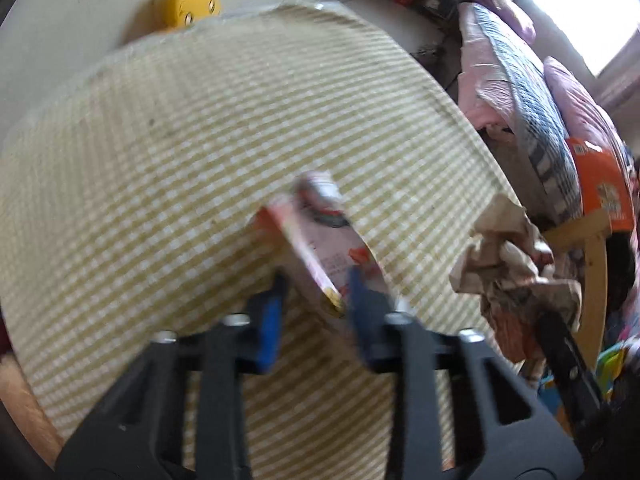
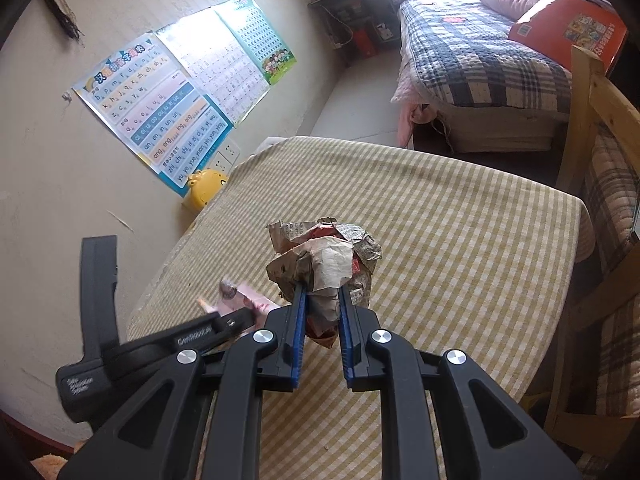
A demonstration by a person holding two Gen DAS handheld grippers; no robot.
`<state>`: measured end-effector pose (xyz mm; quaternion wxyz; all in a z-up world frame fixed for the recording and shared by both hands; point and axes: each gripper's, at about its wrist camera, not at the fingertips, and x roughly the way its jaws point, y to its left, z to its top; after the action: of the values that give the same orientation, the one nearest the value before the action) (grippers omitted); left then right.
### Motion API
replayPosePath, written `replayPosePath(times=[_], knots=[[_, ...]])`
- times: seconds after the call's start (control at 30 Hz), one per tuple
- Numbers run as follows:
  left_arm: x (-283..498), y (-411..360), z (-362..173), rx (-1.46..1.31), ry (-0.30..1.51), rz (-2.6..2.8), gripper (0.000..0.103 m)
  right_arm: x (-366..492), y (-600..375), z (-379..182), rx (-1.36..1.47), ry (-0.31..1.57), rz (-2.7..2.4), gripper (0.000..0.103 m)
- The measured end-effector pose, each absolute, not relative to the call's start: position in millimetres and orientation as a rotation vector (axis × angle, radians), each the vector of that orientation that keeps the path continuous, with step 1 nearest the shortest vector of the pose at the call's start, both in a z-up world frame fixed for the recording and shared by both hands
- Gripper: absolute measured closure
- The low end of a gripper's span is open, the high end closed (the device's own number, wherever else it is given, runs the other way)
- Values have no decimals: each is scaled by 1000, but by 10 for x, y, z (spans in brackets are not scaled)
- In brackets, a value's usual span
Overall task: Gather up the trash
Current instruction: 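Grasp the crumpled foil ball with the right tool while the left tool grasps the white-pink carton, then carry the foil ball and carton over the red bin and open both tools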
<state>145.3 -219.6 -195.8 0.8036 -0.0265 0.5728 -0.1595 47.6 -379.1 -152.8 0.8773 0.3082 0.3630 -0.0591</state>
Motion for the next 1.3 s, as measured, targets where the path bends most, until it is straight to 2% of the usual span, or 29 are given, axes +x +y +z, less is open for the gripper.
replayPosePath(times=[0.1,0.6,1.3], knots=[[1412,-2024,-1834,-47,1190,-339,91,470,-3720,-1457,627,743,-112,89],[1203,-1018,-1092,7,954,-223,91,488,-2952,-1141,551,725,16,89],[760,-206,-602,25,796,-162,91,351,-1978,-721,422,696,150,89]])
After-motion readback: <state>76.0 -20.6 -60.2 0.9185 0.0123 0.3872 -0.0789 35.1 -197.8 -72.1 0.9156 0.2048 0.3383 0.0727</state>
